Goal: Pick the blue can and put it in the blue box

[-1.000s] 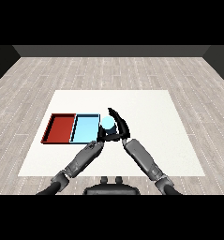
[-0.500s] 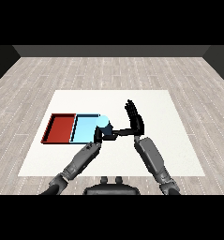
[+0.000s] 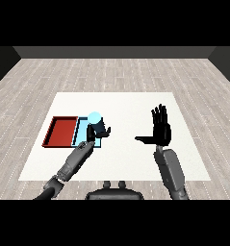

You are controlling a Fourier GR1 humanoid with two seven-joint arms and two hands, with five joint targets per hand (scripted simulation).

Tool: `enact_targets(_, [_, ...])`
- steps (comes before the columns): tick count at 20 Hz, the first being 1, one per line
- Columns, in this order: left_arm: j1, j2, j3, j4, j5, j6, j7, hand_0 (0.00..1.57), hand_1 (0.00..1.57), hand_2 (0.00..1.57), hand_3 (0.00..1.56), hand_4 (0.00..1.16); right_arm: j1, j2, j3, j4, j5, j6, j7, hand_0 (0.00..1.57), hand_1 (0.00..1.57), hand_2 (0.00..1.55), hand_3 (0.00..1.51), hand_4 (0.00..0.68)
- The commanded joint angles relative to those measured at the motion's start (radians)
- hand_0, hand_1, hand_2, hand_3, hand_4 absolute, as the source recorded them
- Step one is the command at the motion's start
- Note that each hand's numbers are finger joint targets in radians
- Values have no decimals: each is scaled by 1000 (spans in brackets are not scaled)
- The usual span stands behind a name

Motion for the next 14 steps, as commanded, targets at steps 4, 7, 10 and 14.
enact_targets(4, [-100,93,105,121,-35,-29,106,1571,1571,1569,1484,1130,53,-13,-83,9,-28,35,-24,0,0,0,0,0])
enact_targets(7, [-192,106,171,306,-25,-82,93,1571,1571,1571,1502,1112,5,-43,-127,32,-39,43,-5,0,0,0,0,0])
enact_targets(10, [-229,144,175,438,-50,-101,135,1571,1571,1571,1492,1102,62,-44,-138,39,-48,63,-24,0,0,0,0,0])
enact_targets(14, [-303,105,195,616,-59,-96,197,1571,1571,1571,1456,1023,-17,14,-109,183,-18,64,-78,0,0,0,0,0])
